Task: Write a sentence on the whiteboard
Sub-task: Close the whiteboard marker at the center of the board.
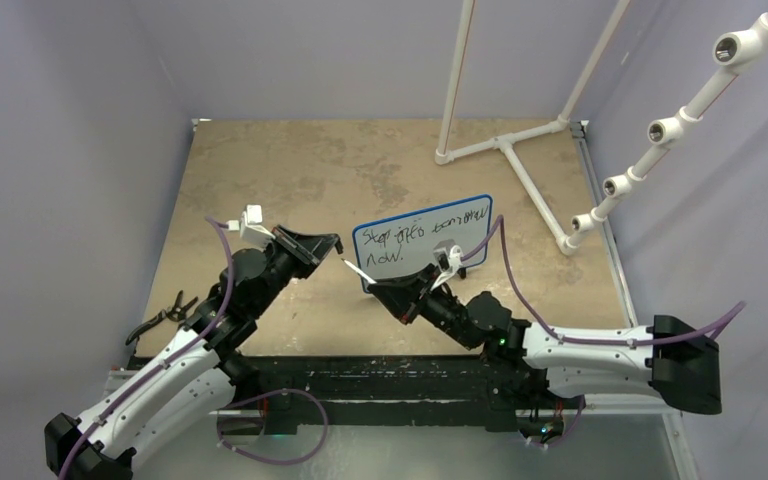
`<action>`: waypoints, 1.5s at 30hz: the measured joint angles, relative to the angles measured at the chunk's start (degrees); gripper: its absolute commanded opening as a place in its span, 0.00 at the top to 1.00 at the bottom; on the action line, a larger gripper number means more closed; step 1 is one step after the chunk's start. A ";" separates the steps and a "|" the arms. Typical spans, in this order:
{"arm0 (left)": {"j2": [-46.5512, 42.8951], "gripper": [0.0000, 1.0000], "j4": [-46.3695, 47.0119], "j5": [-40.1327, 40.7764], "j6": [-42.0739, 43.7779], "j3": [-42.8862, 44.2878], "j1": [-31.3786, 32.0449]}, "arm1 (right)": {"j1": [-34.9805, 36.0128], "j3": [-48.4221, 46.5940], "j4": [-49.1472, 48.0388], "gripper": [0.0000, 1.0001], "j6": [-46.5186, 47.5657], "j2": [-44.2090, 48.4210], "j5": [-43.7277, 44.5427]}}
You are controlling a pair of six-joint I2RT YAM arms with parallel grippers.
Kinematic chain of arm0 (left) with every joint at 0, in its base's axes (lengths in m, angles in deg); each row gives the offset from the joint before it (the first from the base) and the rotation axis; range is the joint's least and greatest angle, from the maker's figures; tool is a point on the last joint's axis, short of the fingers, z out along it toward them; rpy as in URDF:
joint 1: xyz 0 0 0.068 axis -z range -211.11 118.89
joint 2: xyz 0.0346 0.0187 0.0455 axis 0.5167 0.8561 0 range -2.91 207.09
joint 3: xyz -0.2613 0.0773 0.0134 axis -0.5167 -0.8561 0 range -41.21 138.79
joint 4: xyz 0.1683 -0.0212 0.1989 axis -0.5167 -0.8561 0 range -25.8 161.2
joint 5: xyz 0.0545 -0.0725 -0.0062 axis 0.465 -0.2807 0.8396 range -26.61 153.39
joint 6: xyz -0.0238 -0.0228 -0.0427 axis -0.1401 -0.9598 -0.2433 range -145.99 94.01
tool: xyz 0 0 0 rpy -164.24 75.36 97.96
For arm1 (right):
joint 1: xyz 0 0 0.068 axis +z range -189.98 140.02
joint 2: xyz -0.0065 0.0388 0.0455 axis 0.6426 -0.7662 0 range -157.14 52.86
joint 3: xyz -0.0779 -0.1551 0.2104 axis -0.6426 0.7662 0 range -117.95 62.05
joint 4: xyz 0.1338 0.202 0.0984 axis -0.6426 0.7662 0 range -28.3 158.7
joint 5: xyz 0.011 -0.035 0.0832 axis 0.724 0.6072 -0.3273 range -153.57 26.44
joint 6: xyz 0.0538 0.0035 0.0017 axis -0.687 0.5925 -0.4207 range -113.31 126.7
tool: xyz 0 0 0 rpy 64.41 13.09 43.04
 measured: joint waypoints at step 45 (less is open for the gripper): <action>1.07 1.00 0.96 -2.51 -0.48 0.00 -0.02 | 0.00 -2.84 5.20 1.00 -2.62 -2.80 5.90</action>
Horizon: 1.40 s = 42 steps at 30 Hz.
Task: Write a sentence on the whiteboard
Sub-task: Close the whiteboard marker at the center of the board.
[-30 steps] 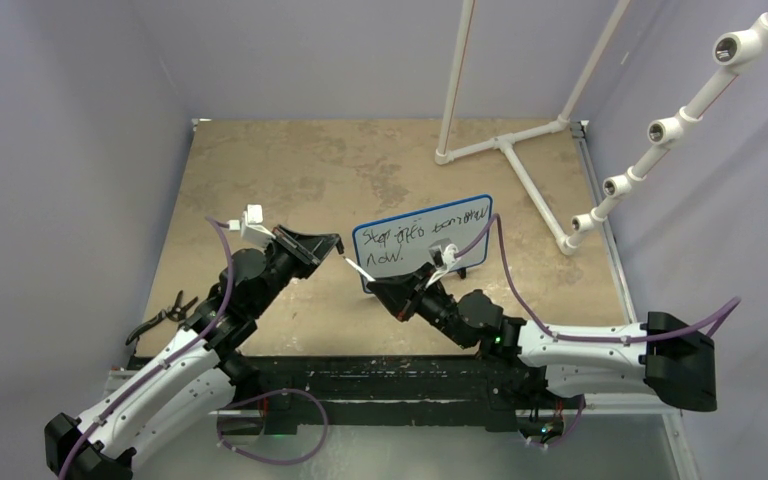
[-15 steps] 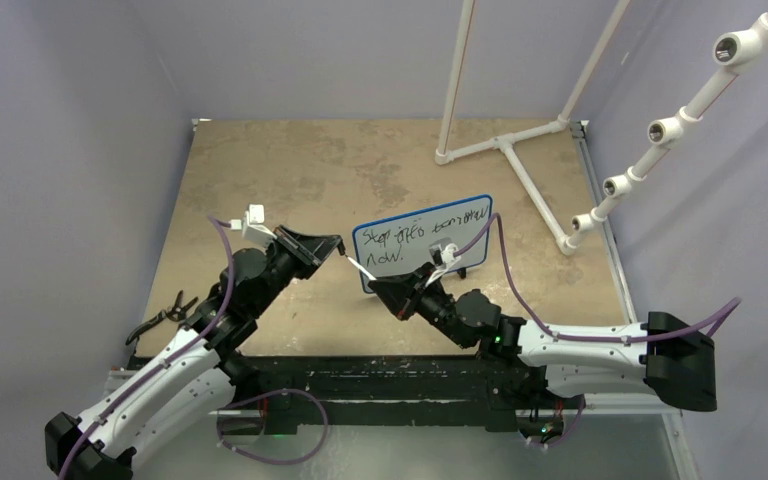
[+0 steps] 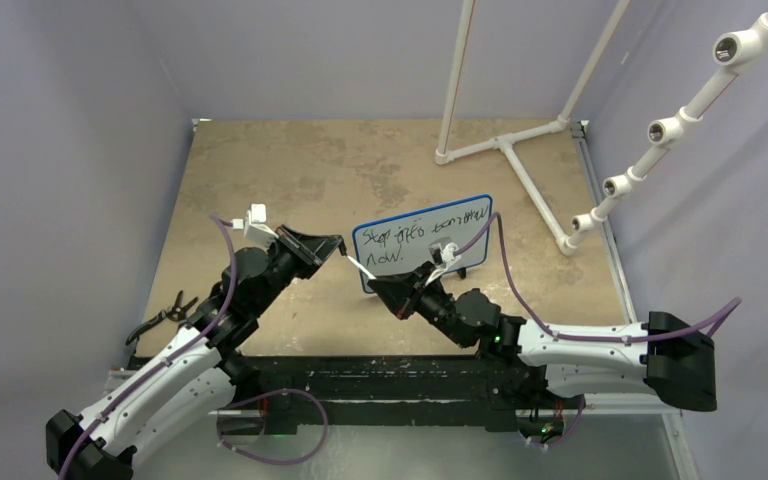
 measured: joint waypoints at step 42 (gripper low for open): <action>-5.01 1.00 4.94 10.51 -2.99 -4.61 -1.49 | 1.60 -13.49 -9.62 1.00 7.52 -20.31 10.10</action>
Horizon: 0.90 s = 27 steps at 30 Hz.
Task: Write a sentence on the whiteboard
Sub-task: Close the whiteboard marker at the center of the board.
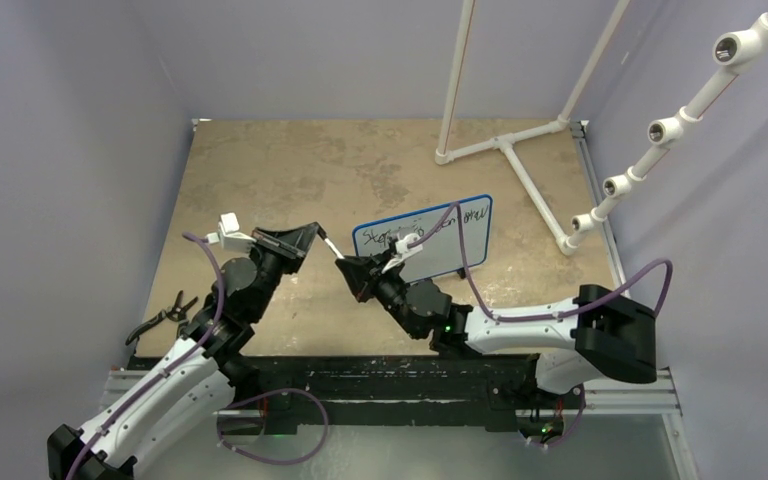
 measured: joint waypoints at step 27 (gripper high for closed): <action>-3.34 1.00 3.26 1.03 -0.24 -1.75 -0.52 | 1.53 -5.22 -7.65 1.00 6.62 -6.64 4.35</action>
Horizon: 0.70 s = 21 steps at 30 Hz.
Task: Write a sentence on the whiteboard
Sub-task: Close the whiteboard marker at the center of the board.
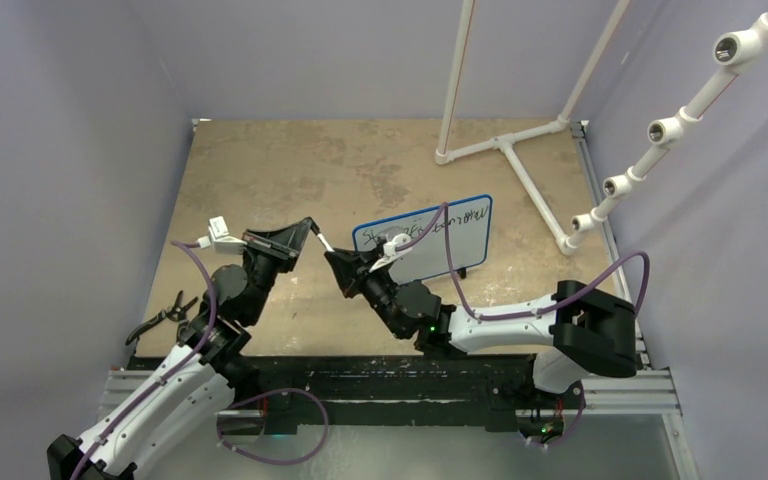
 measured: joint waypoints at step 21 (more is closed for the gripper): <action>-2.08 0.62 -7.34 -12.09 5.75 1.62 1.70 | -6.12 0.98 -8.76 1.00 4.90 2.40 1.16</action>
